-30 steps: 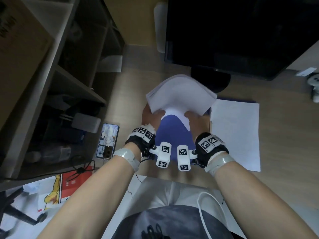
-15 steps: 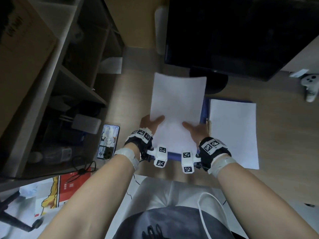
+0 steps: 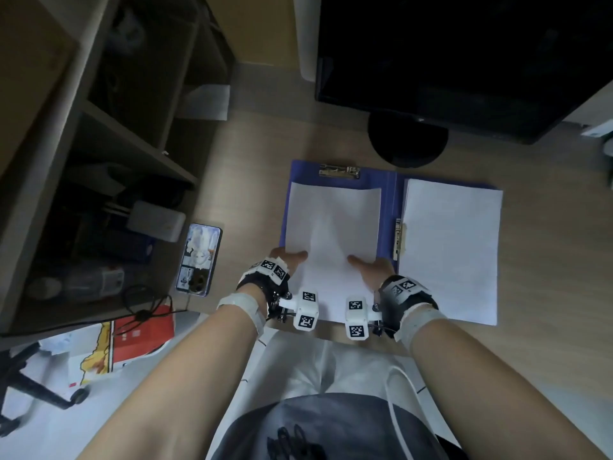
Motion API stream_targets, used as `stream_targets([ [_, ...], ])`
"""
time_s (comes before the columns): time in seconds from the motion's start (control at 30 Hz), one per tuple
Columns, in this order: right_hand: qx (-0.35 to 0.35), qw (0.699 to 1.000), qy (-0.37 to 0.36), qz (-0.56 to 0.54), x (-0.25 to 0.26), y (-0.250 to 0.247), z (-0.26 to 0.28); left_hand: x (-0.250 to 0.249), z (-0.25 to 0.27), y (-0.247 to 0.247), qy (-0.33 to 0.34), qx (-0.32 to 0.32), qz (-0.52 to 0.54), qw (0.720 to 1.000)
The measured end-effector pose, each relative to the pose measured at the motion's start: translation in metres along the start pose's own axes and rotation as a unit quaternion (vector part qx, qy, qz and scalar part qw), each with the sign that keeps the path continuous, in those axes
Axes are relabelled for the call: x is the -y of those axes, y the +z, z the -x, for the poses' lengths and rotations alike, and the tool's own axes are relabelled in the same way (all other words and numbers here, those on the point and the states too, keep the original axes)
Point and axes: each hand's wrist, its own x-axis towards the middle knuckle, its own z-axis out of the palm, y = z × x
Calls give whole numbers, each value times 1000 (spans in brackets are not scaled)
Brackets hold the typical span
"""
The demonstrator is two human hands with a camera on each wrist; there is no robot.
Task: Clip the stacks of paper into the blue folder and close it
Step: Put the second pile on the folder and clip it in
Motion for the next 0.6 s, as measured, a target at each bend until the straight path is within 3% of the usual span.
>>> stream_targets([
  [0.1,2,1000,-10,14,8,-8,-9,5,-28,6,-1,3,44,999],
  [0.2,-2,999,7,40,19,-21,-18,-32,38,-2,22,4,44,999],
  [0.27,9,997,21,74,28,-28,-24,-42,56,-5,19,-42,19,999],
  [0.3,-20,995,18,98,36,-32,-30,-43,56,-7,14,-67,13,998],
  [0.43,-120,981,-92,121,75,-35,-44,-37,43,-11,-18,-36,68,997],
  [0.6,-51,941,-246,229,139,-3,-58,-44,34,-20,-68,-18,90,993],
])
